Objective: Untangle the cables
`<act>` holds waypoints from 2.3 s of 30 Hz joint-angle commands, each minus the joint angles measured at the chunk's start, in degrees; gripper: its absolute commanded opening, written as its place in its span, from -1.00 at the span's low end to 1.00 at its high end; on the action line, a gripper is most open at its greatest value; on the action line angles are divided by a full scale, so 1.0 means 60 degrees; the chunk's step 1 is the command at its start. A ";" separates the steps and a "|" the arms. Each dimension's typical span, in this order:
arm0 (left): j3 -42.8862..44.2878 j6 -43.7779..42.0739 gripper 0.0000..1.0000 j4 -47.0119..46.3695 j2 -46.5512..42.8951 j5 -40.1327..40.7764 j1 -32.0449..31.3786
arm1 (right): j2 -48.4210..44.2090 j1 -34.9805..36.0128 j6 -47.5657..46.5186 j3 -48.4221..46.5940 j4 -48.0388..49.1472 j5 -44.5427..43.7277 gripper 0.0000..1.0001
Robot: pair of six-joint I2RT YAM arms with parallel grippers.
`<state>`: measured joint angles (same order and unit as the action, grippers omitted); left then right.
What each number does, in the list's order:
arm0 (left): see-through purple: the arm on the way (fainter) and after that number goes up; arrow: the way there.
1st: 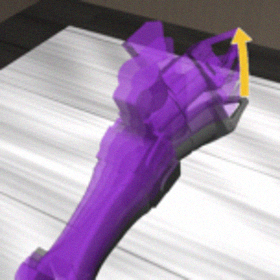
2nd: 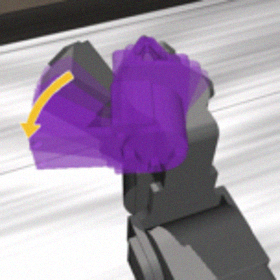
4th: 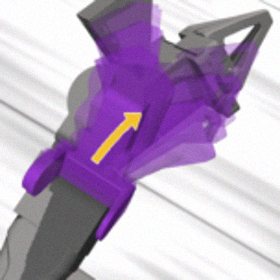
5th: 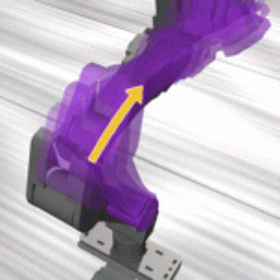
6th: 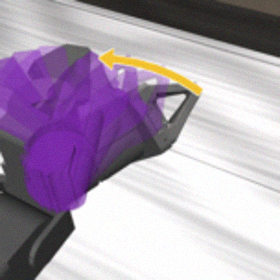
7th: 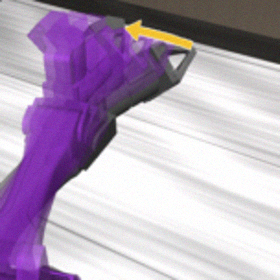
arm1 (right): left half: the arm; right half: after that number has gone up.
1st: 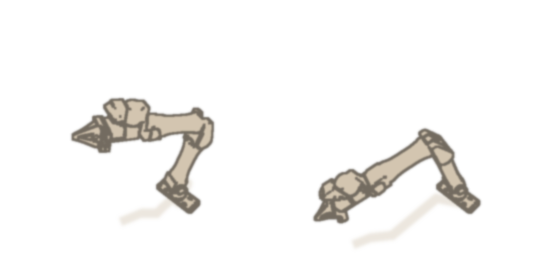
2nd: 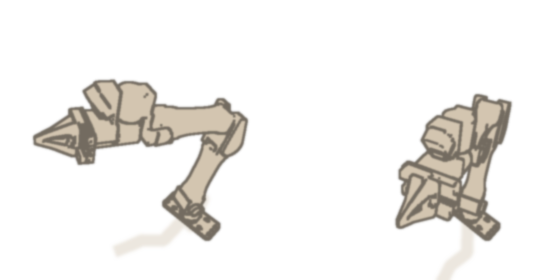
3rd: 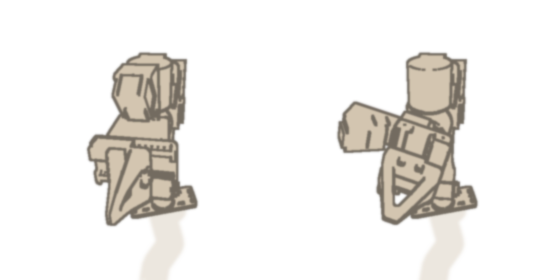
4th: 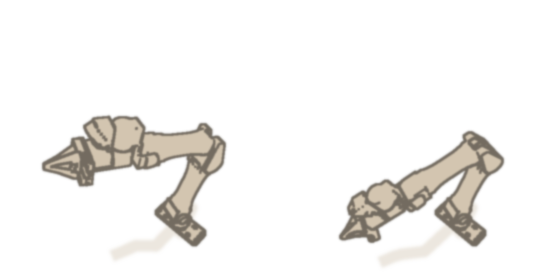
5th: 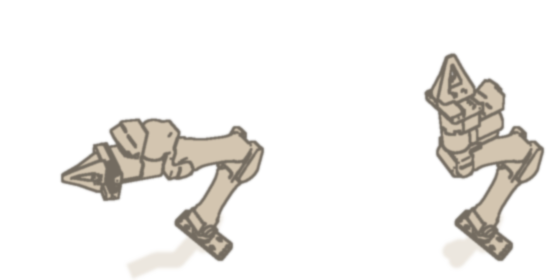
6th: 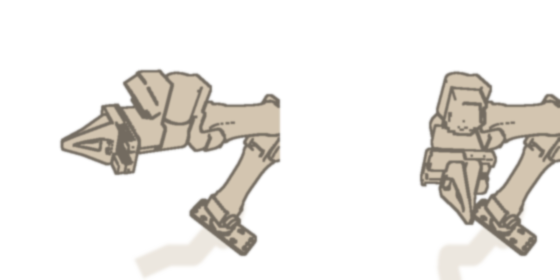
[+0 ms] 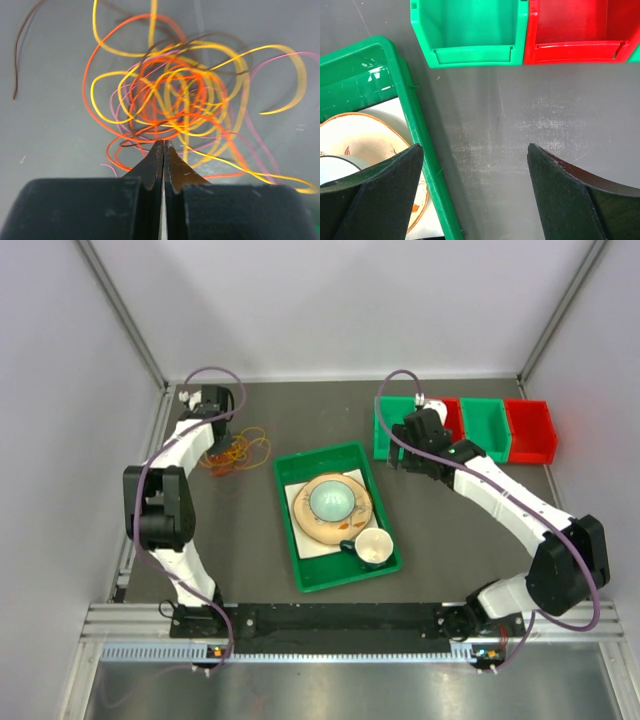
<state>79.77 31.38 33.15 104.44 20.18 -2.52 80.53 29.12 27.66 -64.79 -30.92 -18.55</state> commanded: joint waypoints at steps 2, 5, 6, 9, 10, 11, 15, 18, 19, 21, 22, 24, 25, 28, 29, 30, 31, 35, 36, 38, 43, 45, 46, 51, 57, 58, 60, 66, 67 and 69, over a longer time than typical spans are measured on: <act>0.0666 -0.0481 -1.00 -0.0118 -0.1625 -0.0609 -0.0004 | -0.0268 0.0053 0.0150 -0.0055 0.0421 0.0088 0.68; 0.0257 -0.0978 -1.00 -0.0629 -0.2826 -0.1223 -0.0004 | -0.0311 0.0039 0.0209 0.0032 0.0538 0.0161 0.68; 0.0096 -0.1025 -1.00 -0.0748 -0.3079 -0.1530 -0.0004 | -0.0312 0.0039 0.0238 0.0062 0.0640 0.0205 0.68; -0.0315 -0.1142 -1.00 -0.0925 -0.3535 -0.1621 -0.0004 | -0.0195 0.0068 0.0326 0.0135 0.0773 0.0381 0.68; -0.0403 -0.1157 -1.00 -0.0954 -0.3492 -0.1592 -0.0004 | -0.0151 0.0082 0.0341 0.0121 0.0787 0.0424 0.68; -0.0389 -0.1259 -0.98 -0.0925 -0.3259 -0.1664 -0.0004 | -0.0107 0.0111 0.0356 0.0106 0.0773 0.0439 0.68; -0.0389 -0.1318 0.18 -0.1070 -0.2599 -0.1899 -0.0019 | 0.0040 0.0214 0.0385 0.0047 0.0729 0.0425 0.68; -0.0215 -0.1493 0.42 -0.1028 -0.1970 -0.1841 -0.0019 | 0.0054 0.0244 0.0400 0.0062 0.0714 0.0454 0.68; -0.0097 -0.1537 0.40 -0.0940 -0.1779 -0.1797 -0.0019 | 0.0055 0.0273 0.0400 0.0062 0.0714 0.0454 0.68; 0.0224 -0.1669 0.34 -0.0823 -0.1252 -0.1709 -0.0033 | 0.0084 0.0258 0.0414 0.0047 0.0685 0.0454 0.68; 0.0357 -0.1771 0.30 -0.0648 -0.1090 -0.1651 -0.0062 | 0.0113 0.0273 0.0414 0.0047 0.0685 0.0440 0.68; 0.0736 -0.2093 0.24 -0.0428 -0.0680 -0.1037 -0.0164 | 0.0128 0.0273 0.0414 0.0033 0.0641 0.0440 0.68; 0.0855 -0.2182 0.22 -0.0325 -0.0563 -0.0890 -0.0180 | 0.0142 0.0258 0.0414 0.0047 0.0641 0.0440 0.68; 0.1455 -0.2110 0.22 0.0128 -0.0094 -0.0888 -0.0180 | 0.0215 0.0273 0.0429 0.0033 0.0641 0.0454 0.68; 0.1587 -0.1964 0.22 0.0304 0.0081 -0.1034 -0.0194 | 0.0259 0.0273 0.0415 0.0033 0.0670 0.0454 0.68; 0.1690 -0.1847 0.22 0.0291 0.0126 -0.1311 -0.0194 | 0.0274 0.0287 0.0429 0.0018 0.0641 0.0454 0.68; 0.1691 -0.1657 0.22 0.0291 0.0156 -0.1444 -0.0180 | 0.0303 0.0288 0.0458 -0.0011 0.0670 0.0483 0.68; 0.1370 -0.0502 0.18 -0.0205 0.0083 -0.2352 -0.0180 | 0.0391 0.0317 0.0429 -0.0055 0.0641 0.0498 0.68; 0.1296 -0.0309 0.18 -0.0337 0.0083 -0.2397 -0.0180 | 0.0406 0.0317 0.0415 -0.0041 0.0641 0.0498 0.68; 0.1281 0.0057 0.18 -0.0353 0.0185 -0.2149 -0.0180 | 0.0421 0.0346 0.0429 -0.0041 0.0612 0.0484 0.68; 0.1369 0.0439 0.20 -0.0309 0.0376 -0.1899 -0.0165 | 0.0406 0.0332 0.0414 0.0003 0.0510 0.0425 0.68; 0.1369 0.0498 0.20 -0.0309 0.0434 -0.1870 -0.0165 | 0.0406 0.0346 0.0414 0.0018 0.0509 0.0410 0.68; 0.1383 0.0542 0.19 -0.0295 0.0464 -0.1841 -0.0165 | 0.0392 0.0346 0.0429 0.0032 0.0495 0.0396 0.68; 0.1237 0.0718 0.20 -0.0309 0.0508 -0.1753 -0.0165 | 0.0406 0.0361 0.0414 0.0047 0.0509 0.0425 0.68; 0.1119 0.0938 0.14 -0.0573 0.0566 -0.1651 -0.0165 | 0.0406 0.0346 0.0414 0.0062 0.0495 0.0454 0.69; 0.1120 0.0967 0.12 -0.0631 0.0595 -0.1650 -0.0165 | 0.0406 0.0346 0.0414 0.0047 0.0509 0.0454 0.69; 0.1163 0.0967 0.11 -0.0661 0.0698 -0.1636 -0.0165 | 0.0391 0.0346 0.0415 0.0062 0.0480 0.0425 0.69; 0.1090 0.1026 -0.04 -0.0851 0.0844 -0.1738 -0.0165 | 0.0362 0.0346 0.0414 0.0062 0.0480 0.0454 0.69; 0.1148 0.1011 -0.04 -0.0793 0.0903 -0.1709 -0.0165 | 0.0377 0.0346 0.0414 0.0062 0.0465 0.0454 0.69; 0.1295 0.0982 -0.01 -0.0691 0.1034 -0.1723 -0.0165 | 0.0377 0.0331 0.0414 0.0047 0.0451 0.0440 0.69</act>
<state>86.85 36.58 30.59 109.10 9.47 -3.49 83.13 30.39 29.69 -64.16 -28.75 -15.75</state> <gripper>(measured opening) 0.486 0.842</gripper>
